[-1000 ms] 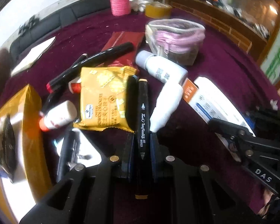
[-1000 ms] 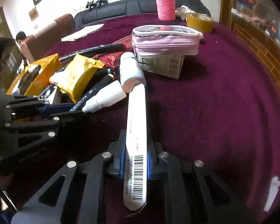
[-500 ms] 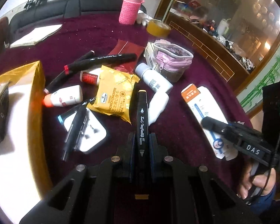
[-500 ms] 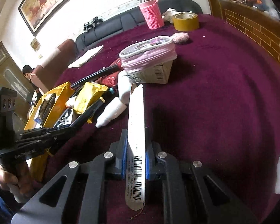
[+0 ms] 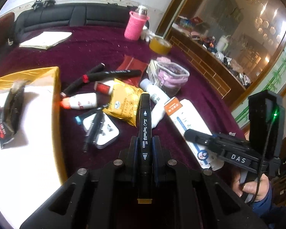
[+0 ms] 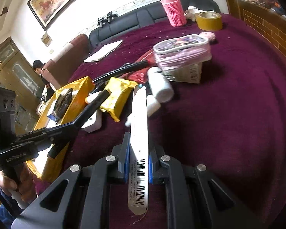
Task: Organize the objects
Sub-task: 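Carry the tube box and black marker over the tray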
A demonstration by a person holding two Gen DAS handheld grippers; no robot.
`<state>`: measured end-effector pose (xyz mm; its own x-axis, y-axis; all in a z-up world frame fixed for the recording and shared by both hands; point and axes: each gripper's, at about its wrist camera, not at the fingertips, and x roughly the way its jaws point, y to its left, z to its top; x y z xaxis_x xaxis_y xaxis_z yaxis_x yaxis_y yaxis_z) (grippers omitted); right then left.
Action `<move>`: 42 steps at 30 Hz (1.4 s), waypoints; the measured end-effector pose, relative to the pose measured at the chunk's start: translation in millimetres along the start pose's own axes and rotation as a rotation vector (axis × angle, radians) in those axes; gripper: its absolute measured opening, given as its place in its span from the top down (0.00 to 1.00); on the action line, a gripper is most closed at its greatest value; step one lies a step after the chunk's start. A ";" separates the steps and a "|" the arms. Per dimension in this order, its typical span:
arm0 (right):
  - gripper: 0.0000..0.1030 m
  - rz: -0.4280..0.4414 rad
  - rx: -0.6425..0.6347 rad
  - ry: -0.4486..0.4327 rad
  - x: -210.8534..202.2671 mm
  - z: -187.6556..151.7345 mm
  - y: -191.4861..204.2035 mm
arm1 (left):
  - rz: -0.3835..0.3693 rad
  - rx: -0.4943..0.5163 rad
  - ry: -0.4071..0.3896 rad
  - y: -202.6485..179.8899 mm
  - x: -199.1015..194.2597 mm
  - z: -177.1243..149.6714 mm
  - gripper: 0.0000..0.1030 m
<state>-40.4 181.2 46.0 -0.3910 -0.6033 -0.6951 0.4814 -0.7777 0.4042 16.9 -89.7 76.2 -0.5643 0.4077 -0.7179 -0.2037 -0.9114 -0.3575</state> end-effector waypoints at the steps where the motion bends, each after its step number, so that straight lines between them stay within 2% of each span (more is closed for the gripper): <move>1: 0.89 0.006 -0.004 0.003 1.1 0.4 3.5 | -0.001 -0.004 -0.009 2.3 -4.2 -1.1 0.89; 9: 0.89 0.085 -0.052 0.036 13.9 6.0 49.7 | 0.003 -0.059 -0.088 33.4 -43.0 -11.3 0.89; 18: 0.88 0.191 -0.148 0.089 40.4 10.3 126.4 | 0.069 -0.156 -0.188 88.9 -90.4 -24.1 0.89; 24: 0.88 0.232 -0.174 0.143 68.0 9.5 158.0 | 0.119 -0.211 -0.229 120.9 -109.0 -33.0 0.89; 33: 0.88 0.222 -0.150 0.179 104.9 21.5 174.8 | 0.231 -0.337 -0.276 191.3 -132.1 -43.8 0.88; 37: 0.88 0.217 -0.149 0.184 117.9 27.0 186.4 | 0.233 -0.372 -0.277 211.6 -133.0 -46.9 0.86; 42: 0.88 0.148 -0.158 0.196 133.6 28.6 194.4 | 0.235 -0.365 -0.267 217.7 -128.7 -39.0 0.86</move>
<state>-21.5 -55.6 48.7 -0.1559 -0.6508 -0.7431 0.6441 -0.6373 0.4230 76.4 -338.4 67.5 -0.7557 0.1218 -0.6435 0.2192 -0.8789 -0.4238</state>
